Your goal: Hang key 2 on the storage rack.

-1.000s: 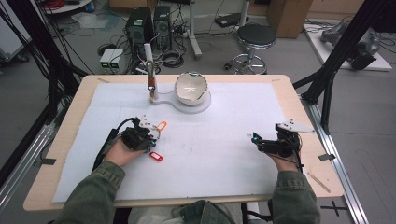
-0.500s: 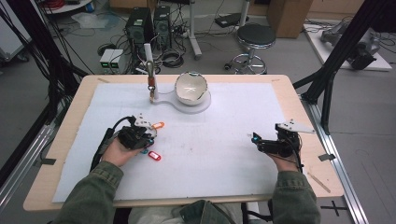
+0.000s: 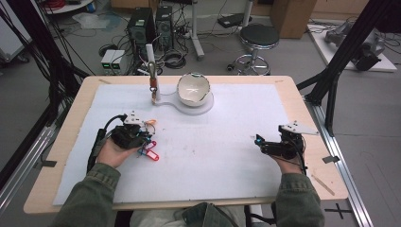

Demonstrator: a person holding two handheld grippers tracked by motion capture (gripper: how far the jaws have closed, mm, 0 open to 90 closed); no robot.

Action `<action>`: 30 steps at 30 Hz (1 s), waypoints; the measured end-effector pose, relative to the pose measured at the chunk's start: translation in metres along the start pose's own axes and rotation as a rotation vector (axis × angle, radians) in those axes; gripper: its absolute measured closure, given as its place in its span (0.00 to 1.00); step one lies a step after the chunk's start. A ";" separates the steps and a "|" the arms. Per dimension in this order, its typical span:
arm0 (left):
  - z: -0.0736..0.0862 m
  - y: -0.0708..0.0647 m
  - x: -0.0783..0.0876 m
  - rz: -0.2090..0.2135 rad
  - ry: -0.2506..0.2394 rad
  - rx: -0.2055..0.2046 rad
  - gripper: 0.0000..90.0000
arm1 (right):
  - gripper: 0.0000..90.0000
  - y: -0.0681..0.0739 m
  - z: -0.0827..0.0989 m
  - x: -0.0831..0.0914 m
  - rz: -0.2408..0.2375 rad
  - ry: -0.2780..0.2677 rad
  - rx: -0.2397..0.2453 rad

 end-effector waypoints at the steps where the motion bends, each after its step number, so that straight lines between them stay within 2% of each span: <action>1: 0.000 0.001 0.001 0.002 -0.006 0.004 0.87 | 0.01 0.000 0.000 0.000 0.001 -0.001 0.000; 4: 0.000 0.005 0.005 -0.009 -0.016 0.015 0.87 | 0.01 0.000 0.000 0.000 0.000 -0.001 0.000; 13: -0.001 0.014 0.015 -0.005 -0.055 0.058 0.87 | 0.01 0.000 0.000 0.000 -0.002 0.001 -0.001; 25: -0.002 0.026 0.027 0.003 -0.102 0.147 0.87 | 0.01 -0.002 -0.001 0.000 -0.006 -0.005 -0.011; 30: 0.000 0.035 0.035 -0.012 -0.128 0.173 0.87 | 0.01 -0.002 -0.001 0.001 -0.008 -0.007 -0.016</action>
Point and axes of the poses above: each handheld gripper's, and its own axes: x roughly backward along the jaws, z roughly out of its underside, y roughly to its left, the point moved 6 cm from there along -x, roughly forward along the jaws, and after that the axes turned 2 degrees about -z, right-handed, at the moved point
